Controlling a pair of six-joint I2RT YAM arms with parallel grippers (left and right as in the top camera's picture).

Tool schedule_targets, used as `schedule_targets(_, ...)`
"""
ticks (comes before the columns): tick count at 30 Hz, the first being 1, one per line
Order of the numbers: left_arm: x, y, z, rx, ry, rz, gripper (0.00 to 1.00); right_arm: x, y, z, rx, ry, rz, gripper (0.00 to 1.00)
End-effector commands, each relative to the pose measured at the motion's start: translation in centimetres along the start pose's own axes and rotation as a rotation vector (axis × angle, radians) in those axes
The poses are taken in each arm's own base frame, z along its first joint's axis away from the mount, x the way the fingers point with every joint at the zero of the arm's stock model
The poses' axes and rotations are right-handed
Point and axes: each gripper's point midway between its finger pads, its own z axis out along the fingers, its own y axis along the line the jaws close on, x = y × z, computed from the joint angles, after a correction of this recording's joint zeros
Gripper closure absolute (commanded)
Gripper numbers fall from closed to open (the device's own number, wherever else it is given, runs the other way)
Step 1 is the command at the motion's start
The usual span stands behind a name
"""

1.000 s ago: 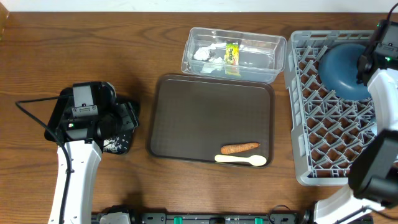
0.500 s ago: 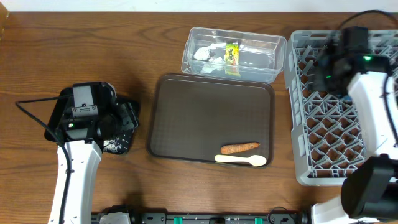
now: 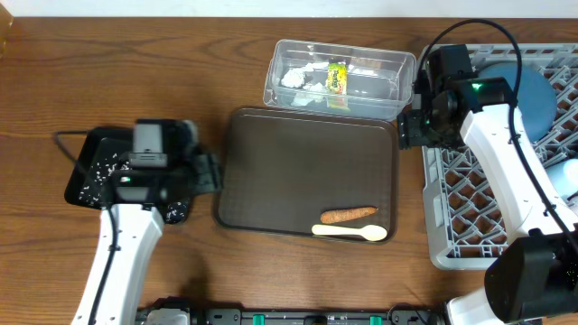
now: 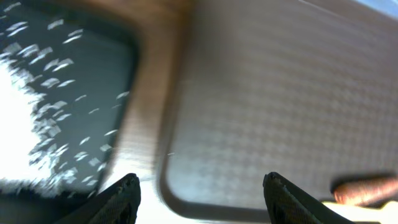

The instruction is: Sort waste into correct bins and load items into the dishwasher rack

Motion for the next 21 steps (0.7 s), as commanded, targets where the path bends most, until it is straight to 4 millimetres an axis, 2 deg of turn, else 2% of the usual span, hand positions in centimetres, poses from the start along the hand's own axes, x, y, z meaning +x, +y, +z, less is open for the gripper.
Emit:
schedule_targets(1,-0.2,-3.3,0.2,0.053,-0.024,0.215,0.34,-0.2,-2.6,-1.6,0.066,-0.043,0.111,0.25)
schedule_targets(3,-0.2,-5.6,0.5,0.089,-0.044,0.333,0.27,-0.1,-3.7,-2.2,0.072,-0.051,0.139,0.25)
schedule_targets(6,0.4,-8.5,1.5,0.129,-0.046,0.46,0.24,0.1,-4.7,-2.9,0.077,-0.063,0.169,0.24)
schedule_targets(12,3.8,-13.9,5.3,0.208,0.032,0.69,0.22,0.1,-5.0,-3.0,0.079,-0.065,0.176,0.23)
schedule_targets(16,7.0,-16.5,7.5,0.229,0.082,0.869,0.22,0.1,-5.0,-3.0,0.079,-0.064,0.176,0.23)
schedule_targets(21,9.4,-18.2,9.0,0.183,0.081,1.038,0.22,0.2,-5.0,-3.0,0.079,-0.064,0.176,0.23)
